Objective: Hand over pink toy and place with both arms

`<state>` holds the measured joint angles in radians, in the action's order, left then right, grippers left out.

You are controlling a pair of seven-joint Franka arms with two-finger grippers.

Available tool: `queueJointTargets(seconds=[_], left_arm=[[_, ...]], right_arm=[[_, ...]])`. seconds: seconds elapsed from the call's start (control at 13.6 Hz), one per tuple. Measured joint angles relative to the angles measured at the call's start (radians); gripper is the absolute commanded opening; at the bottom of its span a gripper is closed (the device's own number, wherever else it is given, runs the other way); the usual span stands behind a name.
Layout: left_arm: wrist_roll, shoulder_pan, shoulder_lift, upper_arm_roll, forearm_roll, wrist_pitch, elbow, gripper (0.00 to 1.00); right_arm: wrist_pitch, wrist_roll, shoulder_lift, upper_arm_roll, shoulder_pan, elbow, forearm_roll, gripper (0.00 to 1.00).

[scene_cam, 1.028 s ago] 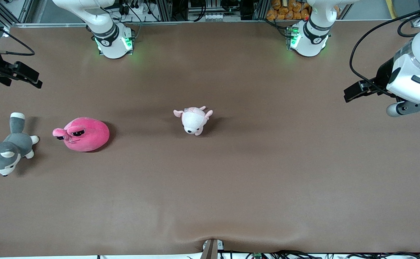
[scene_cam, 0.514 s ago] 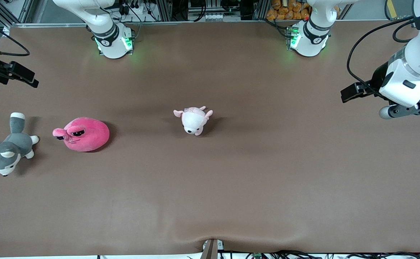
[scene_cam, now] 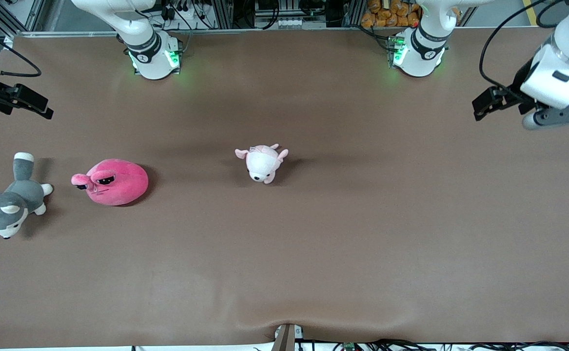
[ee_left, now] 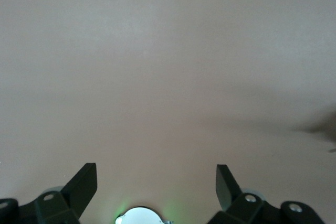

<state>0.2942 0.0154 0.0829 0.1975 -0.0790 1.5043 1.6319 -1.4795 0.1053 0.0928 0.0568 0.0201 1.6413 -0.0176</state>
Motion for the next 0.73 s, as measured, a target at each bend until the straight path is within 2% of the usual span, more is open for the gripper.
queueJointTargets(seconds=[0.22, 0.51, 0.73], left_arm=[[0.0, 0.0, 0.027, -0.001, 0.0, 0.008, 0.009, 1.0], [-0.007, 0.0, -0.01, -0.003, 0.0, 0.007, -0.052, 1.0], [-0.131, 0.016, -0.015, -0.011, 0.0, -0.017, -0.083, 1.0]], right_arm=[[-0.001, 0.0, 0.0, 0.0, 0.0, 0.0, 0.0, 1.0], [-0.001, -0.022, 0.0, -0.001, 0.0, 0.0, 0.0, 1.0], [-0.001, -0.056, 0.0, -0.001, 0.0, 0.0, 0.0, 1.0]])
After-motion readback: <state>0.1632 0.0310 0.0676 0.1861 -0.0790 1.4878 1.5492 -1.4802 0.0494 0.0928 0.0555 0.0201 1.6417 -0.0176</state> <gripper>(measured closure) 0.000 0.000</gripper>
